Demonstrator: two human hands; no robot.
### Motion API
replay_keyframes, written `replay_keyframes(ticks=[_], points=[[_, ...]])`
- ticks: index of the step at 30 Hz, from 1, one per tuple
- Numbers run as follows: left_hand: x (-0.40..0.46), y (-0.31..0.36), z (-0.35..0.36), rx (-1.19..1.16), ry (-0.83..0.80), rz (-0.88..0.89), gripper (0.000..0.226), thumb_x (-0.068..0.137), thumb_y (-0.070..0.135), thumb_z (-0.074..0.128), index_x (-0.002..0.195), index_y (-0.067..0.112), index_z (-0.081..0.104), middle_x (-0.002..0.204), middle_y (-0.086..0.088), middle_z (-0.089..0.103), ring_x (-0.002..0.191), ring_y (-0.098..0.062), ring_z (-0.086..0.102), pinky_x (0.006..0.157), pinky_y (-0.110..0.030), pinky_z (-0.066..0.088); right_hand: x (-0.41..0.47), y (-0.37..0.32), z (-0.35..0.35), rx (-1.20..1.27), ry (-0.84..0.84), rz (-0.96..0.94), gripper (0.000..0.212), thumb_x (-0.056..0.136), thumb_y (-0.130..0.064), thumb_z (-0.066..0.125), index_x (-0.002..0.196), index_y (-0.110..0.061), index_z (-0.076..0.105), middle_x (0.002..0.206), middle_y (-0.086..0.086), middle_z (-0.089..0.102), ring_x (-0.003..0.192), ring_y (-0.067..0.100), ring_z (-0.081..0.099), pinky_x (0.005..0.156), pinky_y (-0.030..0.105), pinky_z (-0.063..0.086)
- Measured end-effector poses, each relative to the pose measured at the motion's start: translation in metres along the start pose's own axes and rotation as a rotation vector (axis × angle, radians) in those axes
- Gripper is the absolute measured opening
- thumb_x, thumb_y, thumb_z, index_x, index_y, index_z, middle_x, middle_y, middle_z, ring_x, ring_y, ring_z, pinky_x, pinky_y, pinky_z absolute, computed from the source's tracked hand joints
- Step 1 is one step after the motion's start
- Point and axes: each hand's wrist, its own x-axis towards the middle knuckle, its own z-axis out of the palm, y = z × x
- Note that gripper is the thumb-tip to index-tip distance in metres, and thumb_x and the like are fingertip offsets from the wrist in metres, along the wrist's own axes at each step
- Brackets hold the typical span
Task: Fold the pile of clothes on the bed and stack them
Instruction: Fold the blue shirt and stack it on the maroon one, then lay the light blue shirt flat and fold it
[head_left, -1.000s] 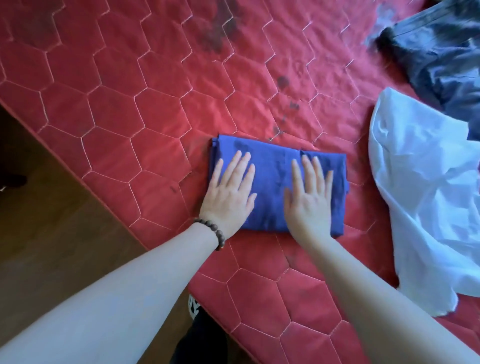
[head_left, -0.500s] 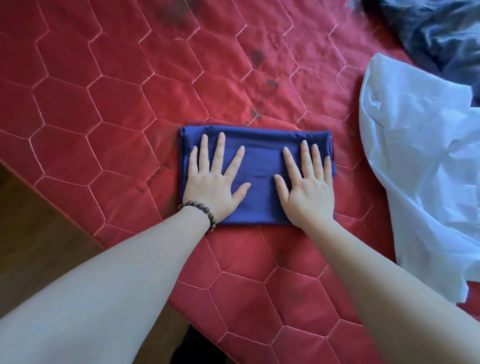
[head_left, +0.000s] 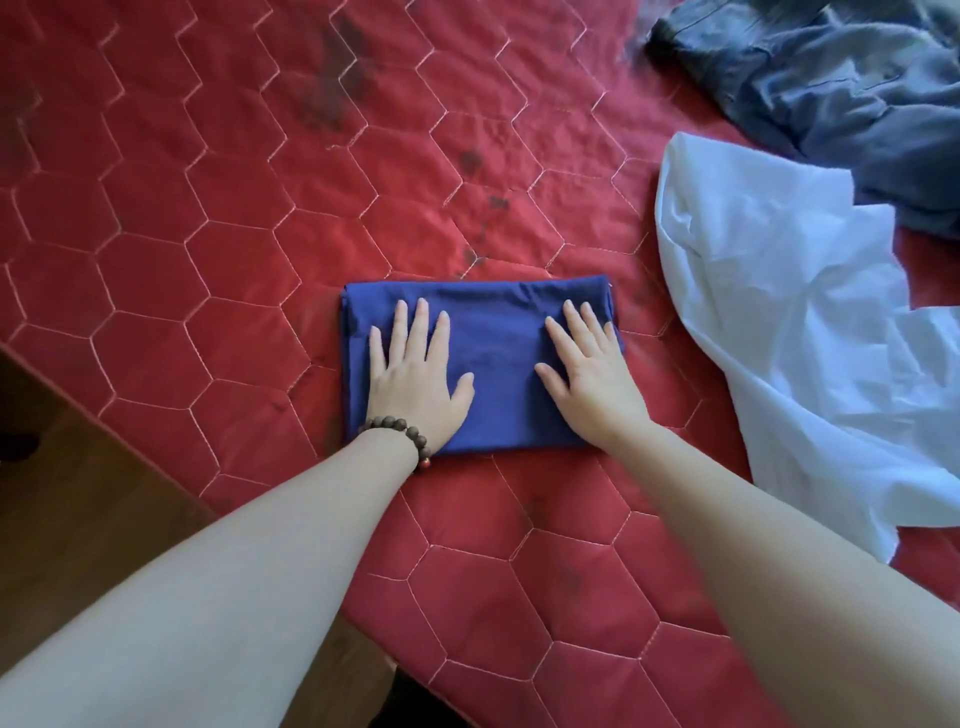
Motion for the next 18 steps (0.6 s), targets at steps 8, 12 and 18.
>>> replay_keyframes(ticks=[8,12,18], points=[[-0.036,0.139,-0.008,-0.369,-0.044,0.394,0.060,0.097,0.031,0.047,0.149,0.009,0.028,0.157,-0.008,0.027,0.148,-0.019,0.016,0.120,-0.036,0.012,-0.105,0.096,-0.066,0.003,0.381,0.155,0.055,0.090,-0.034,0.051,0.140,-0.013,0.045,0.156,0.014,0.027,0.146,0.030,0.019,0.118,0.053,0.013],[-0.051,0.202,0.001,-0.356,-0.048,0.482,0.062,0.097,0.032,0.048,0.150,0.010,0.026,0.157,-0.007,0.026,0.147,-0.019,0.017,0.120,-0.033,0.013,-0.165,0.163,-0.085,-0.074,0.161,0.361,0.077,0.081,-0.045,0.067,0.145,-0.015,0.037,0.153,0.013,0.031,0.138,0.033,0.030,0.111,0.050,0.024],[-0.079,0.258,0.010,-0.330,-0.080,0.529,0.072,0.095,0.039,0.052,0.153,0.014,0.018,0.160,-0.004,0.016,0.149,-0.015,0.009,0.121,-0.032,0.010,-0.204,0.190,-0.095,0.147,0.232,0.463,0.033,0.091,-0.020,0.059,0.064,-0.012,0.042,0.059,-0.001,0.041,0.066,0.028,0.046,0.055,0.034,0.019]])
